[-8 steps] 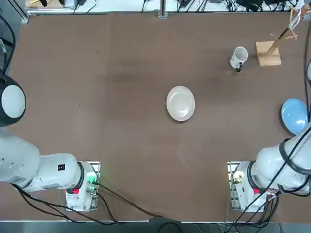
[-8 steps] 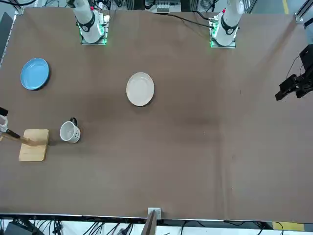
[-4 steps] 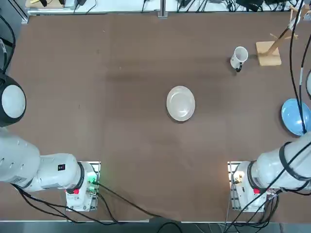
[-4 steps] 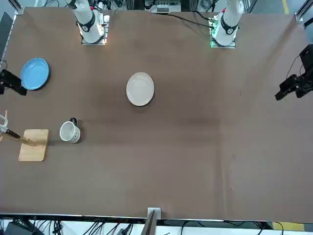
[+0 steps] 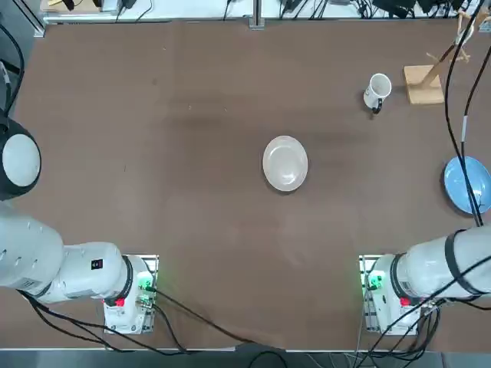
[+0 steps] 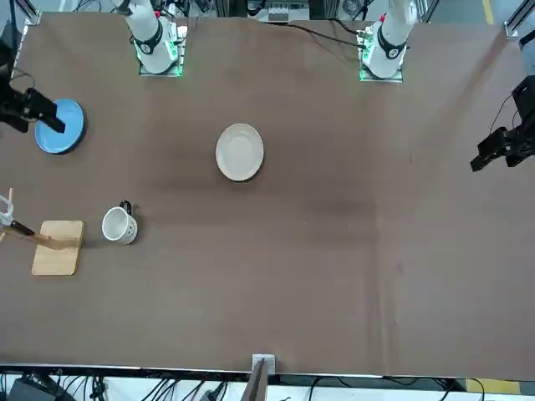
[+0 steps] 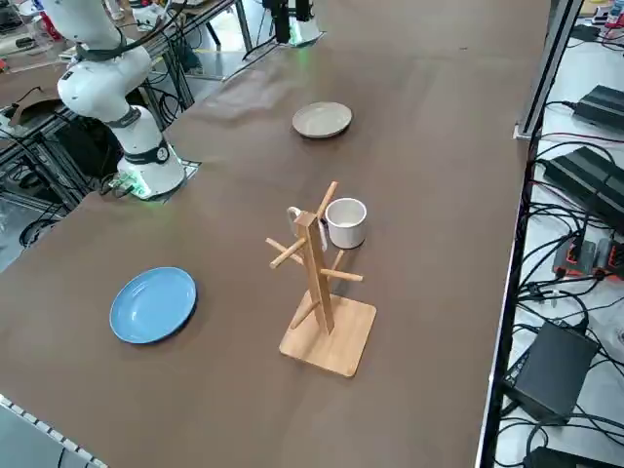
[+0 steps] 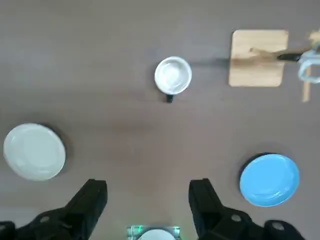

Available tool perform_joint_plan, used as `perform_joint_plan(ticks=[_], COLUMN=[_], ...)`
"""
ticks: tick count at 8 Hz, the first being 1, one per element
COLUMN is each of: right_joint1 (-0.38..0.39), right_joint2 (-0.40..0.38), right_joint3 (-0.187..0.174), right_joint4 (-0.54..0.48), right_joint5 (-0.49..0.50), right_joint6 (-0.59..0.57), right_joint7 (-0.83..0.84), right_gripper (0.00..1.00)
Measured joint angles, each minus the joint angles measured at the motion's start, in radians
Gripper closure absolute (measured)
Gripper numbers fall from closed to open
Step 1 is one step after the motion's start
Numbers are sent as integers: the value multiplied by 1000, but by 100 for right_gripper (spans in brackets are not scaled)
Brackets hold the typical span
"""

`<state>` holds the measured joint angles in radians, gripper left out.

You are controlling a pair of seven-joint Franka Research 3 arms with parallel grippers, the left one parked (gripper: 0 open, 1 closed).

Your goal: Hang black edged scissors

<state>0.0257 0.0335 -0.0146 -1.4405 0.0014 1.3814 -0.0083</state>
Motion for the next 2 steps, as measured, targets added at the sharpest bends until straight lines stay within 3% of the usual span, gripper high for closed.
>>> perform_joint_plan(ticks=[2], right_joint1=[41], right_joint2=[-63], right_joint3=[-9], right_joint4=[-67], right_joint5=[10], right_joint6=[7], right_joint7=[0], right_gripper=[0])
